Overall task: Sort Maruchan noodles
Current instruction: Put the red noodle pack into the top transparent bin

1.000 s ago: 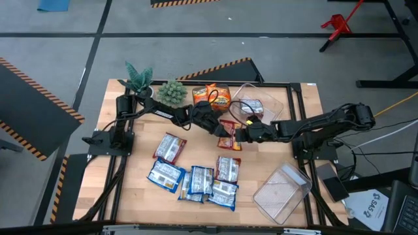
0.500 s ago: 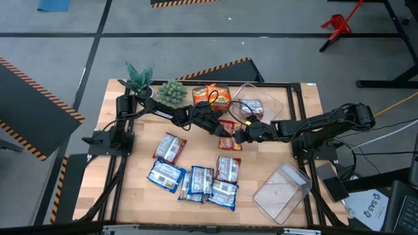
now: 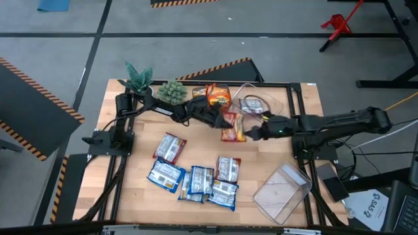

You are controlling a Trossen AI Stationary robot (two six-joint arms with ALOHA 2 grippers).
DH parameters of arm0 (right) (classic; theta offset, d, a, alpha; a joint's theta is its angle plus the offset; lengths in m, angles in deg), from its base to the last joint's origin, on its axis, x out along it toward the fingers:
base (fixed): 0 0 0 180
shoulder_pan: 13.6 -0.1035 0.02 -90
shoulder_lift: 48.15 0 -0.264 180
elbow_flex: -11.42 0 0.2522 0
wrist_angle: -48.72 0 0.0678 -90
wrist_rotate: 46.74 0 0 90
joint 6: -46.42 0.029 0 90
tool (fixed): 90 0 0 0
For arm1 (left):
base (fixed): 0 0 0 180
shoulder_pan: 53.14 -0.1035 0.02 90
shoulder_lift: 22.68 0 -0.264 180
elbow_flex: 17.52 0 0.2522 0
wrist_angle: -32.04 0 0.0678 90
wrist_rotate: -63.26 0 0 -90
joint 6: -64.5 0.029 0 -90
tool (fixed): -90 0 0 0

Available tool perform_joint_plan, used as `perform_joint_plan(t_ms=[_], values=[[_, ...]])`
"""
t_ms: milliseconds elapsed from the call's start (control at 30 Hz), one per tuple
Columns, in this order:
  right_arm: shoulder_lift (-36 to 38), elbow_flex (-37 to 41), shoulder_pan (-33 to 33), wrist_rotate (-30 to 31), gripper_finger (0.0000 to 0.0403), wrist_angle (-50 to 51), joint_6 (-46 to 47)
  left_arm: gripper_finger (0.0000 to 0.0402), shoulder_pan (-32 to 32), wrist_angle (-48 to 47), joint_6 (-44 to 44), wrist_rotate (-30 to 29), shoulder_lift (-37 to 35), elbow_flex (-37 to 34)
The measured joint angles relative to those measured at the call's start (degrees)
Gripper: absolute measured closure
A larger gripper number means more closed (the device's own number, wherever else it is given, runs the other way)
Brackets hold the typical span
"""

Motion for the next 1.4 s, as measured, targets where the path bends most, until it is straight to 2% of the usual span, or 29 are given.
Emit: perform_joint_plan(t_ms=[100, 267, 333, 400, 500, 600, 700, 967, 1167, 1400], values=[[6.4, 0.0, 0.0, 2.8, 0.0196, 5.0, 0.1, 0.0330, -0.6, 5.8, -5.9, 0.0, -0.1, 1.6], [15.9, 0.0, 0.0, 7.9, 0.0196, 9.0, 0.1, 0.0330, -0.7, 4.7, -6.8, 1.6, -0.1, 10.3], [19.7, -0.1, 0.0, 10.5, 0.0196, 9.5, -0.1, 0.0331, -1.4, -1.4, -2.9, 1.9, -0.2, 15.4], [23.4, 0.0, 0.0, 13.4, 0.0196, 9.8, -1.1, 0.0331, -2.7, -12.2, 4.2, 1.3, -0.2, 20.9], [27.2, 0.0, 0.0, 16.9, 0.0196, 9.6, -2.6, 0.0332, -4.9, -30.0, 16.2, -2.8, 0.0, 29.2], [30.1, 0.0, 0.0, 19.0, 0.0196, 9.5, -5.1, 0.0332, -6.5, -39.2, 25.0, -6.9, 1.3, 35.9], [31.5, 0.0, 0.0, 20.2, 0.0196, 9.6, -6.1, 0.0332, -7.7, -41.2, 27.9, -8.5, 4.3, 40.6], [31.7, 0.0, 0.0, 20.6, 0.0196, 9.6, -6.5, 0.0332, -8.2, -47.3, 29.6, -6.8, 14.6, 52.7], [31.7, 0.0, 0.0, 20.6, 0.0196, 9.6, -6.5, 0.0332, -7.9, -52.7, 33.4, -8.4, 21.5, 62.4], [31.3, 0.0, 0.0, 20.6, 0.0196, 9.6, -6.5, 0.0332, -7.4, -54.5, 36.7, -10.0, 26.8, 69.5]])
